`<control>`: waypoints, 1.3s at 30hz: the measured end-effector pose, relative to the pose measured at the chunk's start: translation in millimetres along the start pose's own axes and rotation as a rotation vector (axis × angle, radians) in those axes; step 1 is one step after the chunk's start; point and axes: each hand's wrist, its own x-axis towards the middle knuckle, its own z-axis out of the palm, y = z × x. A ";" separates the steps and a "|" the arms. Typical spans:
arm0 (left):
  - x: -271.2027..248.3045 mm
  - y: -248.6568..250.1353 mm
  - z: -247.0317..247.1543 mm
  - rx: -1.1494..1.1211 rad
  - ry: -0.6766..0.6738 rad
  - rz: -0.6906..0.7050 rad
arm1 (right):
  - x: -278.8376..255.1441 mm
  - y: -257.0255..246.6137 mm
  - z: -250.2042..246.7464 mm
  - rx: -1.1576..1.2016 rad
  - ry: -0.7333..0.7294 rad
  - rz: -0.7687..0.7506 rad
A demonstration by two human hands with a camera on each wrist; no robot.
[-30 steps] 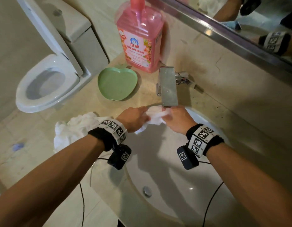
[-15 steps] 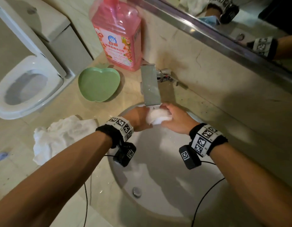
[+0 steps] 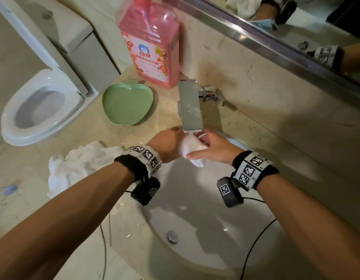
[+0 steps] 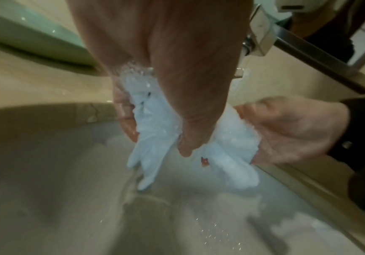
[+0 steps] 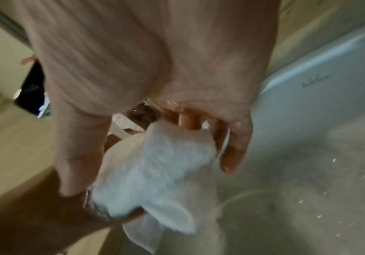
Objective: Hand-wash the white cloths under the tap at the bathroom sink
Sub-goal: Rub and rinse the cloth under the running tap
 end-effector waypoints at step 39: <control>-17.3 -17.2 15.6 -0.308 -0.017 -0.165 | 12.1 -9.6 8.9 -0.146 0.175 -0.109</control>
